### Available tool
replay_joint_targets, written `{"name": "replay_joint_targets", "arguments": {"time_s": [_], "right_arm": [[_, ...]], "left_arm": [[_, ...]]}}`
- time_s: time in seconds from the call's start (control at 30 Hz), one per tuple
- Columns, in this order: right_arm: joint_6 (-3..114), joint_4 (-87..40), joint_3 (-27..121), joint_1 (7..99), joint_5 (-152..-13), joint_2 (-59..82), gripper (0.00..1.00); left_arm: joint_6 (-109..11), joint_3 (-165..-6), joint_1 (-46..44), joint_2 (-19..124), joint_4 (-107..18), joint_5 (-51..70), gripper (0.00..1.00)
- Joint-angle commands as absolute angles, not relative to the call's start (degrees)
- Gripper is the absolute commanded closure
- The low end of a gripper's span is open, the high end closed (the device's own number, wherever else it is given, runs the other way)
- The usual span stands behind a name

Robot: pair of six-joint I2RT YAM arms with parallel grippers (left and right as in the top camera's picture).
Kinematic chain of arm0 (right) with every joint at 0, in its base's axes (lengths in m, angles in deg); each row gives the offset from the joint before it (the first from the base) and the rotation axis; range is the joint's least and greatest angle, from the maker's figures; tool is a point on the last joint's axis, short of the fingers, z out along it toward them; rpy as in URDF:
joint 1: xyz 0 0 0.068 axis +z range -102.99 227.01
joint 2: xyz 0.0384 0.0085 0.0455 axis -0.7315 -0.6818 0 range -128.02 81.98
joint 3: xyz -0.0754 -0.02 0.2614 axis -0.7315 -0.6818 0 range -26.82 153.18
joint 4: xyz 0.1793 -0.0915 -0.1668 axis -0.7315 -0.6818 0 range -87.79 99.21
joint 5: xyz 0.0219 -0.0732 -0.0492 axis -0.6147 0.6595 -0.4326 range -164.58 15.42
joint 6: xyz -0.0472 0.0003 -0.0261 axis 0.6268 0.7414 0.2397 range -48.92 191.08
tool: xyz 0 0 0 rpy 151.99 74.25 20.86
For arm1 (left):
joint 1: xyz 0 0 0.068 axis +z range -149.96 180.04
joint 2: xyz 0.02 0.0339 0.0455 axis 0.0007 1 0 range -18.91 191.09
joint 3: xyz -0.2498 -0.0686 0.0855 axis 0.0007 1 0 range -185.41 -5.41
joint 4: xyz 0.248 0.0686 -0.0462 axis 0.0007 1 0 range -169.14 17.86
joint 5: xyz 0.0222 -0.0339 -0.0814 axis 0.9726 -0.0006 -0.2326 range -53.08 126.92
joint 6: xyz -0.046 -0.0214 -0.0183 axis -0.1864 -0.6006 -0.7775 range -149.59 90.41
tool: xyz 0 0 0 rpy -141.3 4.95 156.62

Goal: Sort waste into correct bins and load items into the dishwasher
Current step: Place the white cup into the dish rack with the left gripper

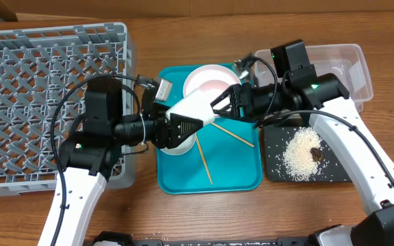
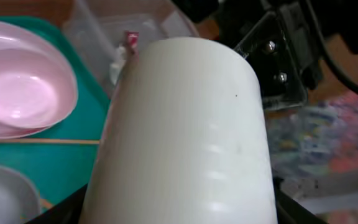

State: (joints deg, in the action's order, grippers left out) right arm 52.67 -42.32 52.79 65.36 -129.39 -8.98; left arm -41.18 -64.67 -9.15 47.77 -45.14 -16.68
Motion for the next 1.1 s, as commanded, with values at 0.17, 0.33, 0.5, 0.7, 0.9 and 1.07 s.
{"name": "replay_joint_targets", "arguments": {"time_s": [0.17, 0.33, 0.5, 0.7, 0.9, 1.07], "right_arm": [[57.8, -56.8, 53.5, 52.0, -95.1, -5.6, 0.33], [59.7, -63.6, 53.5, 44.0, -87.1, 0.9, 0.3], [63.1, -66.9, 53.5, 40.7, -86.6, 3.3, 0.28], [64.1, -67.6, 53.5, 40.7, -86.6, 3.3, 0.27], [64.1, -67.7, 53.5, 40.7, -86.6, 3.3, 0.26], [64.1, -67.9, 53.5, 40.7, -86.6, 3.3, 0.25]], "left_arm": [[-38.4, -66.7, 5.2, 46.5, -25.2, 18.1, 0.94], [-38.6, -67.9, 19.6, 46.6, -23.2, 21.3, 0.96], [-43.4, -67.9, 27.2, 47.8, -24.3, 28.8, 0.93], [-43.4, -67.8, 27.8, 56.4, -26.3, 34.9, 0.88], [-45.3, -67.8, 27.8, 64.1, -27.0, 38.4, 0.82], [-45.3, -67.9, 27.8, 65.7, -26.9, 38.3, 0.0]]}}
